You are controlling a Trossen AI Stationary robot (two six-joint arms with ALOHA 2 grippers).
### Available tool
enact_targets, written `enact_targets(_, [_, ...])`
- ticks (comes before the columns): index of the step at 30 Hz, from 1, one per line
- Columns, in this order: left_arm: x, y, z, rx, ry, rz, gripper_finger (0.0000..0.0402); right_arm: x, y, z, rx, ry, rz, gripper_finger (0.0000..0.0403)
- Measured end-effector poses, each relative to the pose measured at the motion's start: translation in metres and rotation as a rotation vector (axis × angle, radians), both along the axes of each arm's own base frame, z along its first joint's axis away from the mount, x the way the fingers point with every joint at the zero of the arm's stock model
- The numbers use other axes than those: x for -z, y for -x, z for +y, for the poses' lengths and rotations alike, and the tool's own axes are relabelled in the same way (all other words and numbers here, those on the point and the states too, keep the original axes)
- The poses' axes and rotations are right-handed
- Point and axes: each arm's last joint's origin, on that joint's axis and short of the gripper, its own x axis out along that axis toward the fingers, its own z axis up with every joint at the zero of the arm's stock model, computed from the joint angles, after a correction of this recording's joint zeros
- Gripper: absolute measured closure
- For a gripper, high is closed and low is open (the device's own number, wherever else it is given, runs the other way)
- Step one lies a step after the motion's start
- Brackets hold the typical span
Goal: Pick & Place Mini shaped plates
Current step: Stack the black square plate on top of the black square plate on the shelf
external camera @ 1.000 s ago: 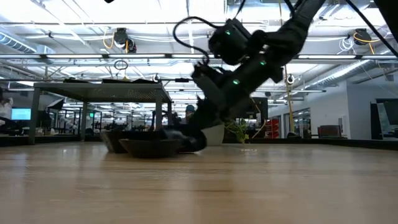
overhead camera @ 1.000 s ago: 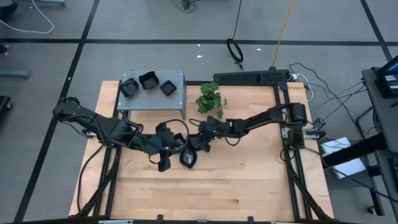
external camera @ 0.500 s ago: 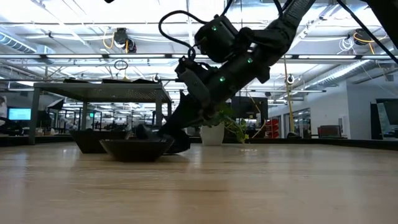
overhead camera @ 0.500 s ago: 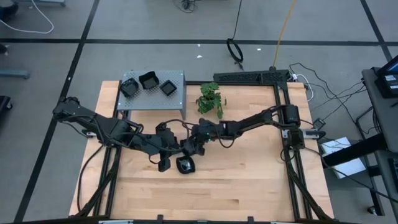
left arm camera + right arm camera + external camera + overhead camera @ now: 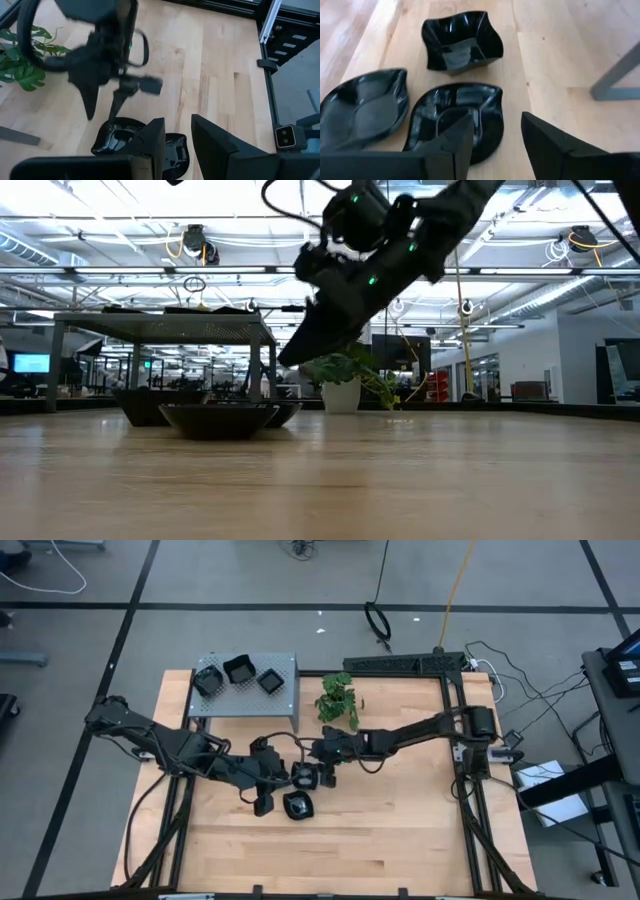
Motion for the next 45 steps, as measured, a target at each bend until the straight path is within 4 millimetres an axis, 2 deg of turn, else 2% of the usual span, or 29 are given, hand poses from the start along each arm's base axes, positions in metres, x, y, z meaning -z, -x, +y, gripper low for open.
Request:
enact_targets(3, [0.001, 0.001, 0.000, 0.013, 0.008, 0.013, 0.0304, -0.016, 0.011, 0.003, -0.023, 0.020, 0.048, 0.0247])
enact_targets(7, [0.002, 0.002, -0.001, 0.027, 0.027, 0.039, 0.0304, -0.038, 0.037, 0.008, -0.054, 0.047, 0.040, 0.0255])
enact_targets(13, [0.003, 0.003, 0.000, 0.016, 0.039, 0.053, 0.0304, -0.049, 0.103, 0.007, -0.003, 0.040, -0.054, 0.0267])
enact_targets(22, [0.003, 0.003, 0.000, 0.011, 0.034, 0.050, 0.0304, -0.030, 0.208, 0.006, 0.082, -0.013, -0.401, 0.0264])
enact_targets(27, [0.003, 0.003, 0.000, 0.010, 0.034, 0.046, 0.0304, -0.013, 0.248, 0.006, 0.094, -0.051, -0.586, 0.0265])
enact_targets(29, [0.003, 0.002, 0.000, 0.007, 0.031, 0.044, 0.0304, -0.008, 0.258, 0.006, 0.099, -0.064, -0.642, 0.0264])
enact_targets(33, [0.003, 0.002, 0.001, -0.009, 0.018, 0.037, 0.0304, -0.021, 0.266, 0.006, 0.102, -0.082, -0.763, 0.0262])
enact_targets(40, [0.003, 0.003, 0.001, -0.011, 0.013, 0.045, 0.0304, -0.023, 0.270, 0.006, 0.079, -0.005, -0.776, 0.0262])
enact_targets(45, [0.004, 0.005, -0.001, 0.024, -0.019, 0.057, 0.0304, -0.017, 0.269, 0.006, 0.072, 0.022, -0.718, 0.0261])
